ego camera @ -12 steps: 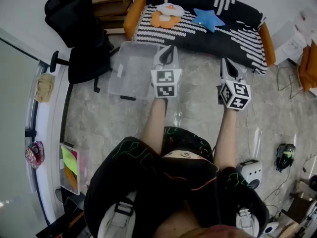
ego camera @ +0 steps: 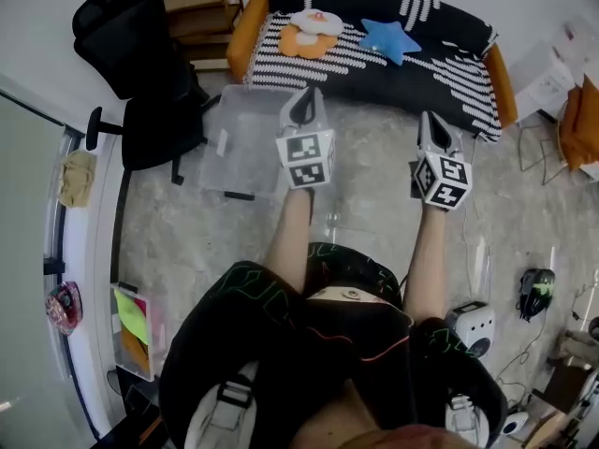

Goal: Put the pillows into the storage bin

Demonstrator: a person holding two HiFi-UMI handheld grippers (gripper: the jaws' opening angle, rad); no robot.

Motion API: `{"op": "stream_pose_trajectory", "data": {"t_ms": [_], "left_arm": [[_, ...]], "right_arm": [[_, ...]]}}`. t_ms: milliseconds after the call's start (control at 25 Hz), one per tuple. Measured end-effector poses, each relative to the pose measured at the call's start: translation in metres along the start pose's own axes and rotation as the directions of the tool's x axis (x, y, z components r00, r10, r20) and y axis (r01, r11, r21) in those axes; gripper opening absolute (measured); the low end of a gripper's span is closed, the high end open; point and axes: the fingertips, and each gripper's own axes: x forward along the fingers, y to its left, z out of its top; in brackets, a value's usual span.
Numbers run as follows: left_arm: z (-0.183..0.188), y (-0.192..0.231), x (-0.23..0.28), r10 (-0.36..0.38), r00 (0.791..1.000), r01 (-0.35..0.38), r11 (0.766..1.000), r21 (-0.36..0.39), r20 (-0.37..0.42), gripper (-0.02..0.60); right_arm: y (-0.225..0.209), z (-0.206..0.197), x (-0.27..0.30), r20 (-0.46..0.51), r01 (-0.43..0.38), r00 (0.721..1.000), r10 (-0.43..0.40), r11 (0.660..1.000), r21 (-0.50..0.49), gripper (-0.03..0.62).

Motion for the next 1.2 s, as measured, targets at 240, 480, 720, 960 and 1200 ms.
{"op": "stream_pose_trajectory", "data": {"t_ms": [240, 480, 720, 960, 1200], "left_arm": [[-0.011, 0.005, 0.009, -0.044, 0.999, 0.043, 0.999, -0.022, -0.031, 0.011], [-0.015, 0.018, 0.023, -0.056, 0.997, 0.054, 0.998, -0.022, -0.051, 0.011], [-0.020, 0.028, 0.043, -0.030, 0.998, 0.027, 0.998, -0.052, -0.048, 0.011], [-0.024, 0.061, 0.073, 0.027, 0.998, -0.030, 0.998, -0.054, -0.051, 0.011], [-0.041, 0.070, 0.126, 0.054, 0.995, -0.057, 0.998, -0.030, -0.085, 0.011]], "right_arm": [[0.006, -0.003, 0.007, -0.011, 0.003, 1.000, -0.003, 1.000, 0.029, 0.003], [0.018, 0.007, 0.027, 0.006, -0.034, 0.999, 0.034, 0.998, 0.056, 0.003], [0.013, 0.016, 0.056, 0.015, -0.058, 0.998, 0.057, 0.997, 0.054, 0.003], [0.012, 0.015, 0.109, 0.013, -0.068, 0.998, 0.067, 0.996, 0.053, 0.003], [0.000, 0.003, 0.173, -0.016, -0.104, 0.994, 0.105, 0.992, 0.071, 0.003]]}}
